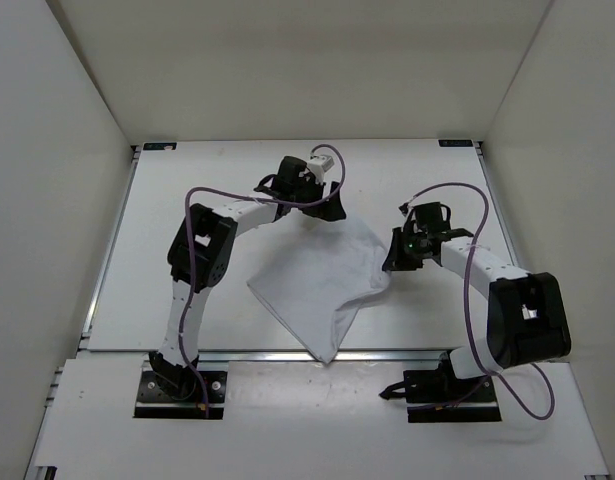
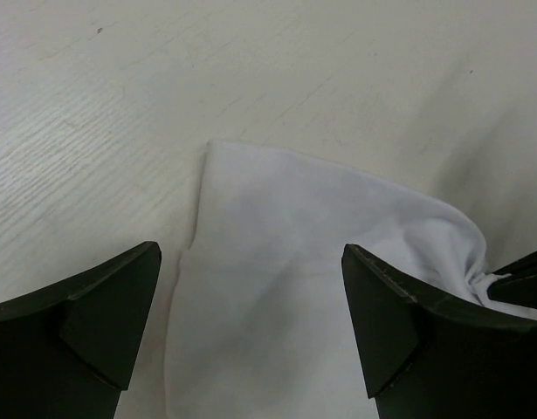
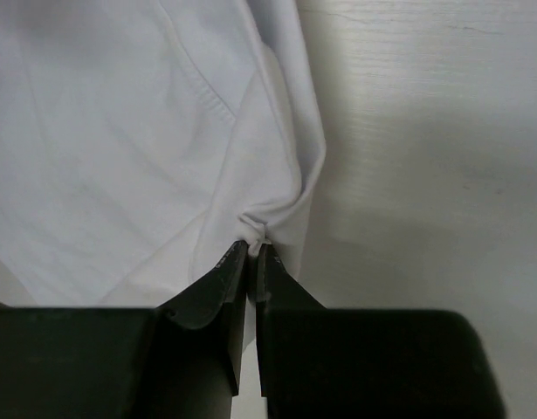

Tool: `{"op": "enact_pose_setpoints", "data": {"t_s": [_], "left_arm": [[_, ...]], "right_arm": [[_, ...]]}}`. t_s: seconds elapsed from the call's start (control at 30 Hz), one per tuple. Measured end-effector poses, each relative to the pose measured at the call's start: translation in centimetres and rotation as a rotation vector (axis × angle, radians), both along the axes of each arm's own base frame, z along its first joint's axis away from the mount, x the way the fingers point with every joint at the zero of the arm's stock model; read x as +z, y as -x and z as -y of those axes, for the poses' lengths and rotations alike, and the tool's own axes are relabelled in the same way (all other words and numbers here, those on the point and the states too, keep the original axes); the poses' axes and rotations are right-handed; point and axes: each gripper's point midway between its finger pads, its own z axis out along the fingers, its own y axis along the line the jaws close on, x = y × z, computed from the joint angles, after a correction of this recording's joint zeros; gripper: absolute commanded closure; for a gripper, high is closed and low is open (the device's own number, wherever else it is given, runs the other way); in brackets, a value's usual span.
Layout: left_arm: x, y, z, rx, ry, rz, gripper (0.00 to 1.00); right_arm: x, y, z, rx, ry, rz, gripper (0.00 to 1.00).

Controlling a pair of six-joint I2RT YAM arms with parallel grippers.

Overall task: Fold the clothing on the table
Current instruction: Flatten the skirt out

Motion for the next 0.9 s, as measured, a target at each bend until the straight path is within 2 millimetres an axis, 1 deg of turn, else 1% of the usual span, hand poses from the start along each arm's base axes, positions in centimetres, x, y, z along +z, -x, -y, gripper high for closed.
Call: {"op": "enact_pose_setpoints", "data": {"t_s": [0.03,0.17,0.23,0.3,0.43,0.47,0.5,0.53,0.6,0.7,0.77,0.83,0.9], "left_arm": [[-0.6,-0.3,0.4,-0.005,0.002,-0.004,0.06],[-2.6,-1.4,2.5,-0.030,0.020,-0.021,0.09],[-3.2,-1.5,3.3,-0.036,0.028,-0.033,0.10],[-3.7,-1.5,3.6,-0.035,0.037,-0.045,0.17],[-3.7,-2.0,4.4,-0.029,0.059,-0.052,0.39],[-3.8,-2.2,4.5,-0.026,0.062,-0.053,0.50],[-3.8,-2.3,4.5,-0.024,0.065,-0.056,0.58],[-3.9,-2.4,4.5,-0.020,0.066,-0.057,0.71],[-4.0,-2.5,4.4,-0.012,0.068,-0.065,1.00],[-3.9,-2.8,4.2,0.000,0.069,-0.065,1.00],[-4.0,-3.1,3.9,0.019,0.062,-0.064,1.00],[-4.1,-3.4,3.4,0.040,0.047,-0.060,1.00],[-4.0,-3.8,2.5,0.069,0.031,-0.052,1.00]], "right_arm": [[-0.1,-0.1,0.3,-0.001,0.000,-0.002,1.00],[-0.3,-0.5,1.5,-0.016,-0.002,-0.007,1.00],[-0.3,-0.7,1.9,-0.016,0.000,-0.008,1.00],[-0.3,-0.8,2.0,-0.006,0.005,-0.007,1.00],[-0.1,-1.2,1.3,0.038,0.014,-0.001,1.00],[-0.2,-1.2,1.2,0.047,0.015,-0.001,1.00],[-0.2,-1.3,1.1,0.051,0.016,-0.003,1.00],[-0.3,-1.3,1.0,0.055,0.016,-0.007,1.00],[-0.4,-1.4,1.0,0.058,0.016,-0.011,1.00],[-0.2,-1.8,1.5,0.042,0.016,-0.005,1.00],[0.1,-2.5,2.2,0.018,0.015,0.005,1.00],[0.9,-3.7,3.4,-0.022,0.013,0.025,0.99],[1.9,-5.5,4.6,-0.068,0.003,0.057,1.00]]}}
